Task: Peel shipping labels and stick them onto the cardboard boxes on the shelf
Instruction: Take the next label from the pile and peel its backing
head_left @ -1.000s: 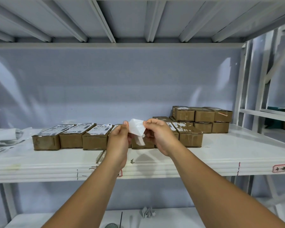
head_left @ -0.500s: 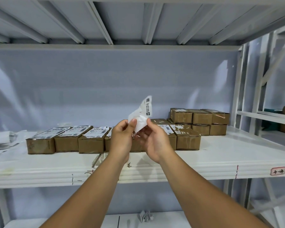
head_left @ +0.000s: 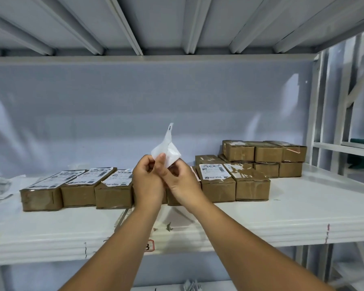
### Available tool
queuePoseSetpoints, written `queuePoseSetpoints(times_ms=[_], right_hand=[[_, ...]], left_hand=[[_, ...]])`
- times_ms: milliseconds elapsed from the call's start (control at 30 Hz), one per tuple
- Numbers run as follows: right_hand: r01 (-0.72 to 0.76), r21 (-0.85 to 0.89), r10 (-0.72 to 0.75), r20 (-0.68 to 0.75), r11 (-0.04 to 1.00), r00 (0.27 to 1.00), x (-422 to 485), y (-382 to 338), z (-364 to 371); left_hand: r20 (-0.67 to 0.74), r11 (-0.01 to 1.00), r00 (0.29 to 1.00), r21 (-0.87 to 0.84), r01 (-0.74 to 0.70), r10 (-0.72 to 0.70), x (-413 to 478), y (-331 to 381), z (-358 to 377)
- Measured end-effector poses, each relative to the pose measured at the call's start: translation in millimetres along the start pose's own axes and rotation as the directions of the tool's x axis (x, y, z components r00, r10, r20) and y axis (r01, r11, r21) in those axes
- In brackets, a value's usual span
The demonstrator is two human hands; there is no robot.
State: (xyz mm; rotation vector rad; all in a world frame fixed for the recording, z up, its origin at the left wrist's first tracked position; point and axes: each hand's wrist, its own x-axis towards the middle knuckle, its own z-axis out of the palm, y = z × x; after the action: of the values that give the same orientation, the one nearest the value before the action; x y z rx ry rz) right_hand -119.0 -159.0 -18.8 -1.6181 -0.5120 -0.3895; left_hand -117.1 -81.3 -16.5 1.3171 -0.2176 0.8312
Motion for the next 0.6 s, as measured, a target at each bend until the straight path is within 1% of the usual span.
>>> queuePoseSetpoints(times_ms=[133,200,267,333,400,500,600], right_hand=[[0.076,-0.215,-0.1,-0.104,0.974,0.989,5,6,-2],[0.111,-0.324,-0.155,-0.112,0.94,0.982,3,10,-4],[0.163,-0.412,-0.226,-0.109,0.897,0.968,-1,13,-2],[0.223,-0.446,-0.306,-0.123,0.867,0.944,-3,17,-1],[0.256,-0.455,-0.347,-0.127,0.853,0.929,-3,18,-1],[0.246,-0.477,-0.338,-0.117,0.844,0.934,-3,18,-1],[0.21,-0.464,-0.298,-0.125,0.861,0.946,-7,16,-2]], left_hand=[[0.038,0.997,0.999,0.076,-0.023,0.02,2,-13,-5],[0.056,0.996,0.998,0.09,-0.027,0.022,1,-20,-7],[0.06,0.987,0.997,0.152,-0.051,0.042,1,-25,-8],[0.048,0.974,0.997,0.213,-0.072,0.063,-2,-27,-8],[0.043,0.966,0.996,0.247,-0.08,0.072,-5,-26,-9],[0.052,0.951,0.996,0.297,-0.08,0.067,-6,-22,-9],[0.041,0.959,0.998,0.279,-0.057,0.047,-5,-22,-10]])
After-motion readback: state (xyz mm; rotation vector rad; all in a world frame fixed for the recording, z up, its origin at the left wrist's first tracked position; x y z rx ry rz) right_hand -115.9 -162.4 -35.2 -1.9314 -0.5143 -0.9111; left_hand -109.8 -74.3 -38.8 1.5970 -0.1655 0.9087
